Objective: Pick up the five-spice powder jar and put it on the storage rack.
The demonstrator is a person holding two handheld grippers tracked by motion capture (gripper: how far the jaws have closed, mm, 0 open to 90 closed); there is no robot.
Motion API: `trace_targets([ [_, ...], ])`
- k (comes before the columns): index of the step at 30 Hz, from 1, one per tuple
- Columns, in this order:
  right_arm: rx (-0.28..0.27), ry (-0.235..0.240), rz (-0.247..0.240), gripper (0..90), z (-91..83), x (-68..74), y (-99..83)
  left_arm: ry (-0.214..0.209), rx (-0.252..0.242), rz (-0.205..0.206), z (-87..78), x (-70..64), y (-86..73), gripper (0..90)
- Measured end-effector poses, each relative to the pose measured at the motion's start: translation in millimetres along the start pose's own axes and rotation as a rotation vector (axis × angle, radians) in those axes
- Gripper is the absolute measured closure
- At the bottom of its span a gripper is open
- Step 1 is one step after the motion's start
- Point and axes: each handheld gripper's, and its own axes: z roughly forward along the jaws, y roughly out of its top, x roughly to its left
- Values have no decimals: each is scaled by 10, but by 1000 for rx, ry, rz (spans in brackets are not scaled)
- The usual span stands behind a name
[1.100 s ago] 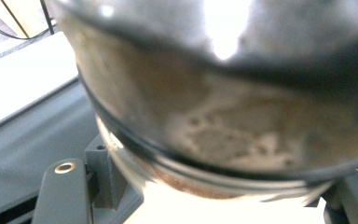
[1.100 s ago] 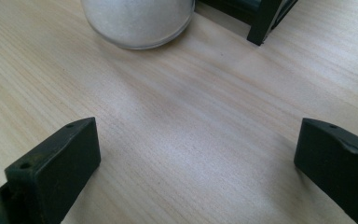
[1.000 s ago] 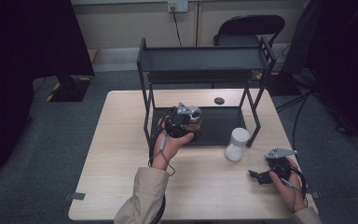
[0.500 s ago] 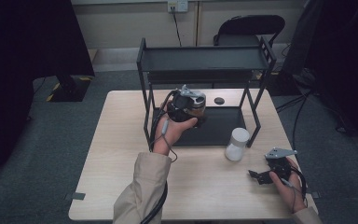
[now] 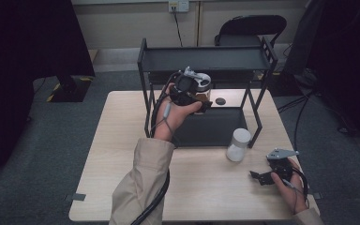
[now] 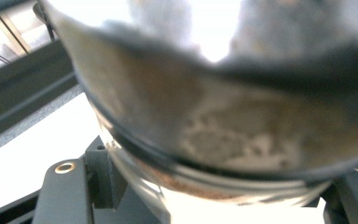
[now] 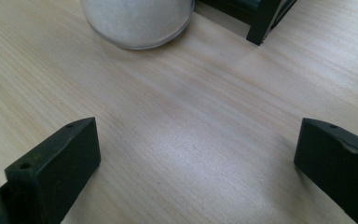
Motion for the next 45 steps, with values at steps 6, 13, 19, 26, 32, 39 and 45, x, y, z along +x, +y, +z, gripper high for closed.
trace_targets([
  [6,-1,0,0,0,0,0,-1,2,-8,-5,-51,-4,144,299],
  [13,0,-1,1,0,0,2,0,14,-5,9,-112,-25,302,299],
  [19,0,-1,1,0,-1,4,-1,12,-14,3,-157,-6,418,299],
  [26,0,-1,1,0,-2,5,-2,33,1,5,-198,14,589,299],
  [32,0,-1,1,0,-2,5,-2,60,1,-3,-260,64,712,300],
  [39,0,-1,1,0,-2,5,-2,97,1,-23,-292,141,844,299],
  [45,0,-2,2,0,-3,7,-2,121,0,-47,-238,255,912,299],
])
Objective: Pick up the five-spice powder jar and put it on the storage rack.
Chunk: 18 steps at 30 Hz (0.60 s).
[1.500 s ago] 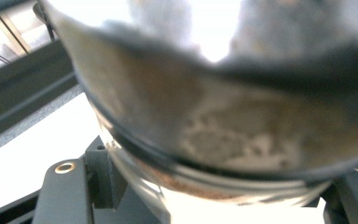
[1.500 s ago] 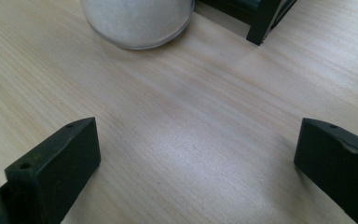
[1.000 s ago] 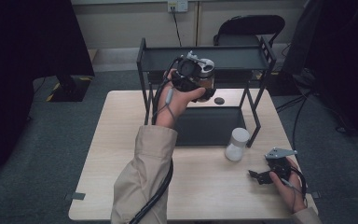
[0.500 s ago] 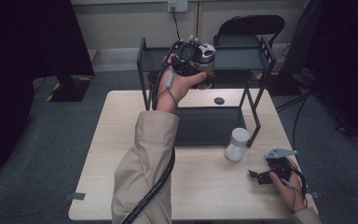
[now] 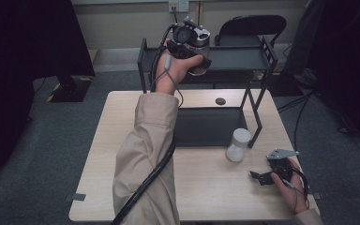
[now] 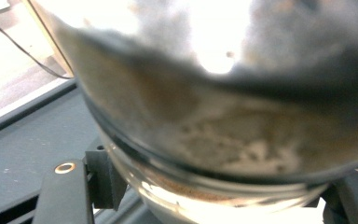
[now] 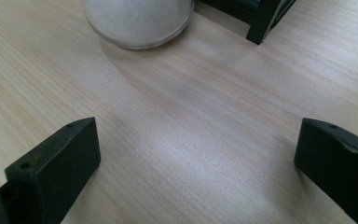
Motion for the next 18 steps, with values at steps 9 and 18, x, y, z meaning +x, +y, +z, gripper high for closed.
trace_targets([
  [9,0,0,0,0,0,-1,0,32,11,-45,166,192,41,300],
  [18,0,0,1,0,0,-1,1,47,9,-61,244,285,10,300],
])
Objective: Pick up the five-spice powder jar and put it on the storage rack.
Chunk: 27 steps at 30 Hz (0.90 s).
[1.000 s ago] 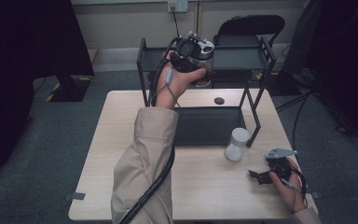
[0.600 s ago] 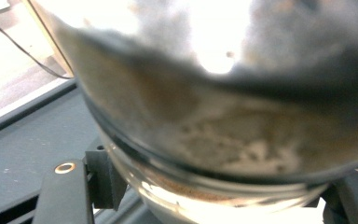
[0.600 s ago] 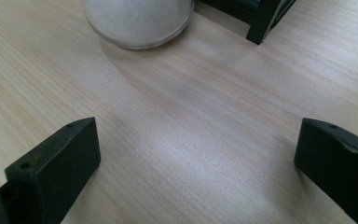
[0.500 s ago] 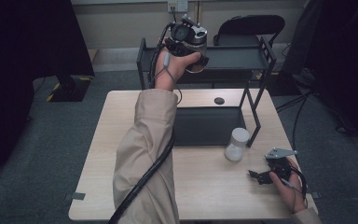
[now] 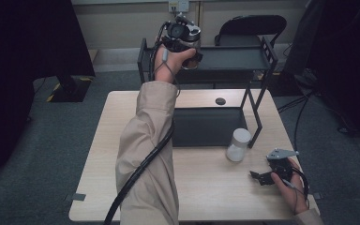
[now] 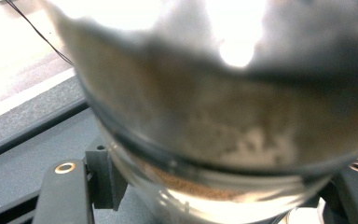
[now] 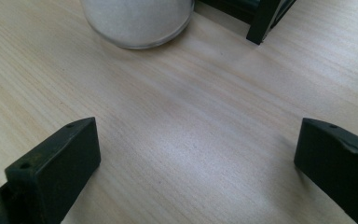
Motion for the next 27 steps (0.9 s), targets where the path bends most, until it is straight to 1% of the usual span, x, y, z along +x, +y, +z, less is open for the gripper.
trace_targets([
  [6,0,0,0,0,0,0,0,14,16,-2,46,0,14,299],
  [10,0,0,0,0,0,0,0,12,8,-14,73,12,-14,300],
  [18,0,0,0,0,0,0,0,10,-14,-19,87,17,-66,299],
  [26,0,0,0,0,0,1,0,19,-13,-33,76,-4,-71,297],
  [27,0,0,0,0,0,0,0,18,-13,-39,74,-4,-77,294],
])
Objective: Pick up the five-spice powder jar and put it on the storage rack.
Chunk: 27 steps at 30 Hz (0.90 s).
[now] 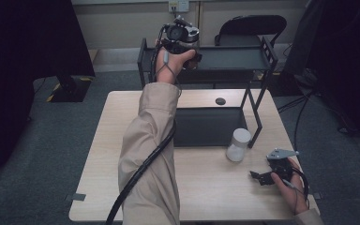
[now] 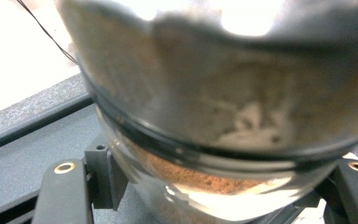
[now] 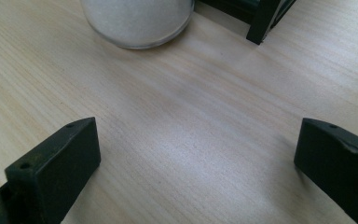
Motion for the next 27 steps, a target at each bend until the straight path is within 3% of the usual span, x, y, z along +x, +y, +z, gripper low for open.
trace_targets([
  [4,0,0,0,0,0,0,0,10,-16,-36,-30,-27,-31,153],
  [11,0,0,0,0,0,0,0,24,-35,-72,-144,-98,-73,30],
  [16,0,-1,0,0,0,3,-1,29,-51,-61,-213,-155,-148,16],
  [27,0,-2,1,0,-1,5,-2,12,-93,-80,-367,-199,-422,19],
])
